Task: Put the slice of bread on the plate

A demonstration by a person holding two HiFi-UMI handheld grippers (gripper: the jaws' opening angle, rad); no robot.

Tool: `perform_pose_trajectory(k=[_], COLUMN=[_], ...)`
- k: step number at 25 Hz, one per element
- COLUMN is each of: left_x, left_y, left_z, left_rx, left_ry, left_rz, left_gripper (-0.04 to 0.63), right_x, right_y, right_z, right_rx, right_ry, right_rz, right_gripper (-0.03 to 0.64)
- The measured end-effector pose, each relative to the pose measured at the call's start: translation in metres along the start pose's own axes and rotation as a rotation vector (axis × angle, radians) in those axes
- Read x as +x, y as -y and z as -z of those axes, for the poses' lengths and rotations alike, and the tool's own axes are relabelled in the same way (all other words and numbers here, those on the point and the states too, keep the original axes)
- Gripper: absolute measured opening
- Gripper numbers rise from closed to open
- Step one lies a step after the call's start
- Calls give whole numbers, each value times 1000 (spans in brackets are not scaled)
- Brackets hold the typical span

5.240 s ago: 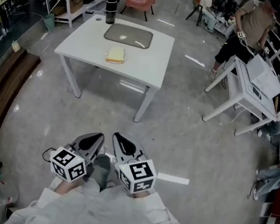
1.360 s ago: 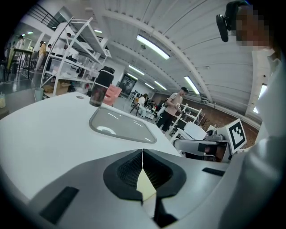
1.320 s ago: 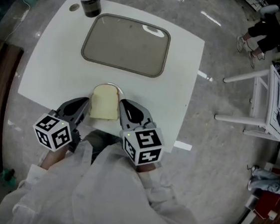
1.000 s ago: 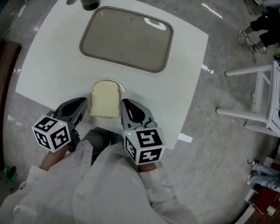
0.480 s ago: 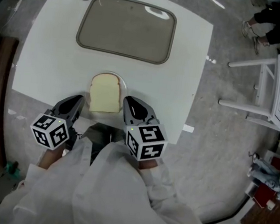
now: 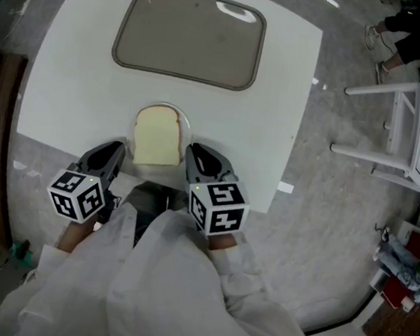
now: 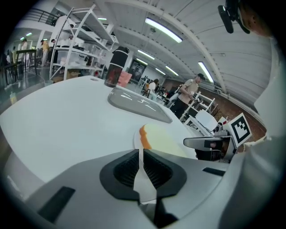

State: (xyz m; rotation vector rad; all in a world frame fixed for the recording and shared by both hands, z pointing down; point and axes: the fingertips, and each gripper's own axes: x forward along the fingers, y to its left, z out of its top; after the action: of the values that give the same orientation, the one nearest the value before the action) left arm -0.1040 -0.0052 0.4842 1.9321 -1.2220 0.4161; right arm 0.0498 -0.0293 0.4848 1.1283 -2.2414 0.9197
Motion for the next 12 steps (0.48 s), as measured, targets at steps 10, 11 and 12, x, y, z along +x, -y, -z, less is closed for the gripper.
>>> perform_pose_trajectory(k=[10, 11, 12], left_x=[16, 16, 16], left_y=[-18, -17, -18], left_z=[0, 2, 3], left_rx=[-20, -24, -28], left_ry=[-50, -57, -62], left_rz=[15, 19, 23], left_gripper=[77, 77, 78], right_x=[25, 25, 26], right_y=[1, 0, -1], right_z=[6, 8, 9], right_rx=[48, 50, 50], right_ry=[-60, -63, -65], right_rz=[-9, -10, -10], right_gripper=[80, 80, 80])
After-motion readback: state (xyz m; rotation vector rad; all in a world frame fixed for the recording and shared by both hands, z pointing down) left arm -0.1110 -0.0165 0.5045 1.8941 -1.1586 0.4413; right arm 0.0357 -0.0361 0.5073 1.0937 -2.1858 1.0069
